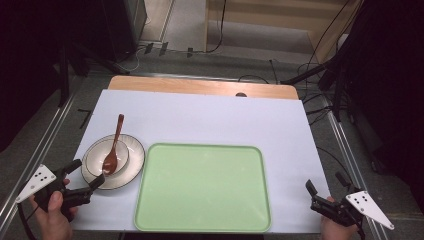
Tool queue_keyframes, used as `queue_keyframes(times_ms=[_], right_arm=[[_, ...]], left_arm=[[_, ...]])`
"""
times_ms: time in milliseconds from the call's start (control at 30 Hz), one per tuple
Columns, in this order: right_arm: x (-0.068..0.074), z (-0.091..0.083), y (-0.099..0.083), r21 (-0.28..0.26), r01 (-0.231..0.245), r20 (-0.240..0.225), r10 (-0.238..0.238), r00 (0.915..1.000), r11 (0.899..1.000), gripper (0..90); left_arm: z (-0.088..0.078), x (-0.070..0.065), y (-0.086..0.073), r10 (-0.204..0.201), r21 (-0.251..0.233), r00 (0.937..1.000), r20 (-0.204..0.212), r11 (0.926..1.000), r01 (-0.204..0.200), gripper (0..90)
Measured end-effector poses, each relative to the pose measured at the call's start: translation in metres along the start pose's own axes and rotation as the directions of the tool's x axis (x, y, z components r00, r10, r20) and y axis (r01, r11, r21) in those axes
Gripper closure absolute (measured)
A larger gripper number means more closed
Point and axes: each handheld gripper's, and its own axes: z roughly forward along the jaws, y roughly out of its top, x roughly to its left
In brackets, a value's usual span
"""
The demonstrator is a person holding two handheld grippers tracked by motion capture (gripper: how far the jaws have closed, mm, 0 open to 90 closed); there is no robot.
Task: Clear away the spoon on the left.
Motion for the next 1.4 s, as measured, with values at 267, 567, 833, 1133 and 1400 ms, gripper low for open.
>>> queue_keyframes(times_ms=[267, 567, 833, 1133, 1400], right_arm=[[0.0, 0.0, -0.001, 0.003, -0.005, 0.0, 0.005, 1.0, 1.0, 0.0], [-0.001, -0.001, -0.002, 0.0, -0.019, 0.008, 0.019, 0.9998, 1.0, 0.1], [0.002, -0.002, -0.001, -0.005, -0.015, 0.006, 0.015, 0.9999, 1.0, 0.1], [0.001, -0.001, -0.002, -0.005, -0.018, 0.008, 0.018, 0.9998, 1.0, 0.0], [0.001, -0.002, -0.002, -0.005, -0.018, 0.006, 0.018, 0.9998, 1.0, 0.0]], left_arm=[[0.003, -0.008, 0.003, 0.009, 0.002, 0.9999, 0.014, 1.0, -0.009, 0.0], [0.01, -0.017, 0.017, 0.016, 0.02, 0.9997, 0.017, 0.9997, -0.016, 0.0], [0.022, -0.019, 0.03, 0.019, 0.057, 0.9996, 0.021, 0.9982, -0.02, 0.0], [0.039, -0.014, 0.043, 0.005, 0.098, 0.9998, 0.018, 0.9952, -0.007, 0.0], [0.05, -0.005, 0.048, -0.03, 0.12, 0.9991, 0.03, 0.9924, 0.026, 0.0]])
